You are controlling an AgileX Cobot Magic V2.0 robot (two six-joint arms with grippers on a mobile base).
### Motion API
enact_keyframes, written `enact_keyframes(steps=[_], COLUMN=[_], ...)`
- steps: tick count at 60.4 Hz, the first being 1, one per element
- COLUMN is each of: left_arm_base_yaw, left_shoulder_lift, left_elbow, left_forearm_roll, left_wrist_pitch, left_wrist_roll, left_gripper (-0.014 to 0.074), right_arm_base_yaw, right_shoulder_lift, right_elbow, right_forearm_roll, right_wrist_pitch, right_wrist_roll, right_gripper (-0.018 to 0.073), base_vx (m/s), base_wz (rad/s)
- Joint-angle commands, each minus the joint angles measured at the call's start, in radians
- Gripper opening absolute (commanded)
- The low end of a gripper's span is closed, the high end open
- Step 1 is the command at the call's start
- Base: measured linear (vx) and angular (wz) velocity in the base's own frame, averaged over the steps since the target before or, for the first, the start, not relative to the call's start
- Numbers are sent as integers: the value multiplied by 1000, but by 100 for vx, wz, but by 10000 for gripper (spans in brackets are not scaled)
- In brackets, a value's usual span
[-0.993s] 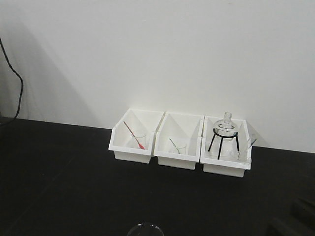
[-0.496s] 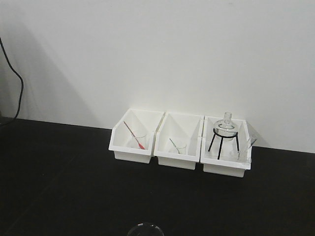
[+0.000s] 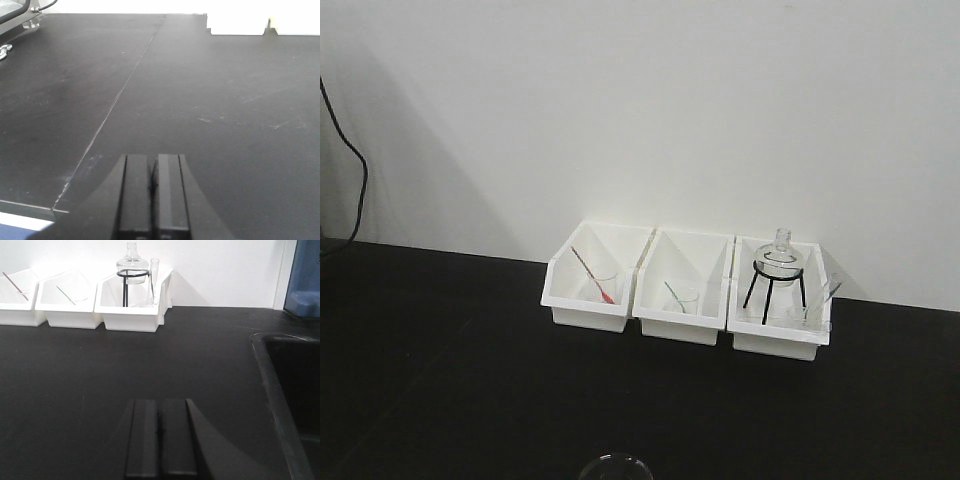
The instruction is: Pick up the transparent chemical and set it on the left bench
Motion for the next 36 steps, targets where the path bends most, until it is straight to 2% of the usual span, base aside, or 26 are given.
enact_keyframes(steps=[1,36], left_arm_base_yaw=[-2,-2], left_shoulder_lift=[-19,-19], left_elbow=[16,16], left_forearm_roll=[-1,-1], left_wrist_pitch=[-78,-78], left_wrist_roll=[-8,-8], left_gripper=[-3,-3], right_arm_base_yaw=[2,2], right_shoulder_lift=[-14,-14], right_elbow=[6,6], right_forearm_roll=[-11,-11], right_wrist_pitch=[-86,-86], right_wrist_roll=[-9,-9], right_gripper=[-7,-7], base_vx=[0,0], base_wz=[0,0])
